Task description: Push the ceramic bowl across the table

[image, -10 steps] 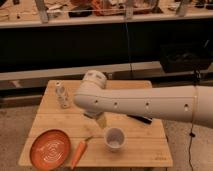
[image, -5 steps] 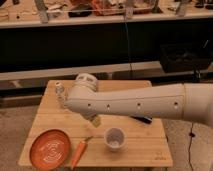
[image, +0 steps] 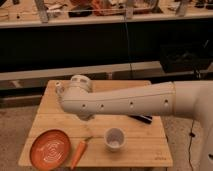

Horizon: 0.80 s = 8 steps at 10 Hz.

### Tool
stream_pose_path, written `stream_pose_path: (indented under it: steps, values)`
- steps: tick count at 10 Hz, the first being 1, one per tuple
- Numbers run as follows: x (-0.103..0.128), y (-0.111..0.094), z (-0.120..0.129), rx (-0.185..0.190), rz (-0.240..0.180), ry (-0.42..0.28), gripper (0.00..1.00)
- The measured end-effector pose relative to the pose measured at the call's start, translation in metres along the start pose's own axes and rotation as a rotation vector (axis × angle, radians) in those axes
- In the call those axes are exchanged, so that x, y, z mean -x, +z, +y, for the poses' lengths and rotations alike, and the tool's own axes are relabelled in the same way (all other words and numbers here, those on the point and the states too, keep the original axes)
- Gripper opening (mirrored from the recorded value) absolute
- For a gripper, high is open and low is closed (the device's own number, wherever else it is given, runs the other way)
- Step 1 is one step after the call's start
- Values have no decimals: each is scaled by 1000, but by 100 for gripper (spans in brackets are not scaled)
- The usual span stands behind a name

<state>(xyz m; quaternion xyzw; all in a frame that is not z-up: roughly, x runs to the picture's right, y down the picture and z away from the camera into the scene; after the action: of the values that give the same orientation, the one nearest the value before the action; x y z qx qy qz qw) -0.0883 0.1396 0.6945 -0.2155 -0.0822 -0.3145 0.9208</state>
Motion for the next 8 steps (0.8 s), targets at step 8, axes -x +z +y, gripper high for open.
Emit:
stream_pose_path:
  steps: [8]
  values:
    - [38,26,-13,46,-28,-84,22]
